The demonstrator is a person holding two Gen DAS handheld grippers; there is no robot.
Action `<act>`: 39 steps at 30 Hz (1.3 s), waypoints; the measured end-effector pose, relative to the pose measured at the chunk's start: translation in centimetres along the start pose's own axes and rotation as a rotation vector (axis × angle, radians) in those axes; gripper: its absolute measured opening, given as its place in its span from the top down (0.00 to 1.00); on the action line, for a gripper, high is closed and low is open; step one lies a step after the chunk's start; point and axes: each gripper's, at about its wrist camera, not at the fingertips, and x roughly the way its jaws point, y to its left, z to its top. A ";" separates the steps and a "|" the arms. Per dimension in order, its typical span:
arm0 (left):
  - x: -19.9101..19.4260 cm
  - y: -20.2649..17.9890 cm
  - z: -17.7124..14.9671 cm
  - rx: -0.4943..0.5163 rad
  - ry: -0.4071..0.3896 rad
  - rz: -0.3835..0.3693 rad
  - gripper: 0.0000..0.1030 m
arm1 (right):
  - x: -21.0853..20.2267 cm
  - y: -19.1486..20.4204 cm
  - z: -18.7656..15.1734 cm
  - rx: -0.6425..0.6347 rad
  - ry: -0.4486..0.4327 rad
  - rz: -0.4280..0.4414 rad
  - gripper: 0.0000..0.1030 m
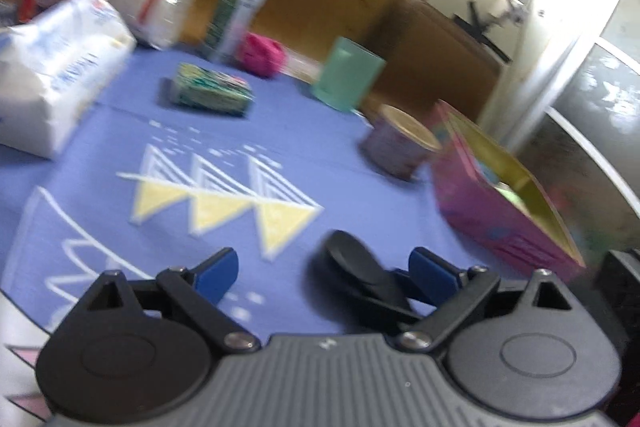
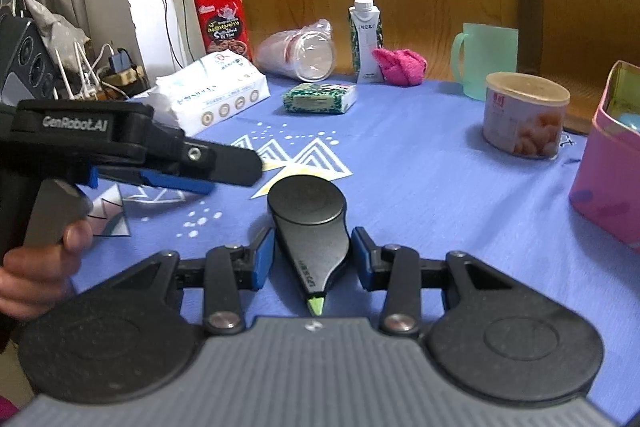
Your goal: Organize soft objects
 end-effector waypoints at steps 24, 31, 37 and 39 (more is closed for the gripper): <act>4.4 -3.0 0.6 -0.144 0.184 -0.255 0.19 | -4.8 -1.5 -1.4 0.010 -0.158 -0.096 0.58; 6.7 -4.8 1.2 -0.140 0.213 -0.246 0.31 | -5.7 -2.0 -2.1 0.000 -0.182 -0.149 0.61; 7.3 -9.4 4.6 -0.027 0.180 -0.304 0.31 | -7.9 -3.0 -1.2 -0.017 -0.300 -0.246 0.61; 7.8 -11.8 6.0 0.038 0.165 -0.323 0.31 | -8.9 -3.5 -0.6 -0.040 -0.359 -0.297 0.61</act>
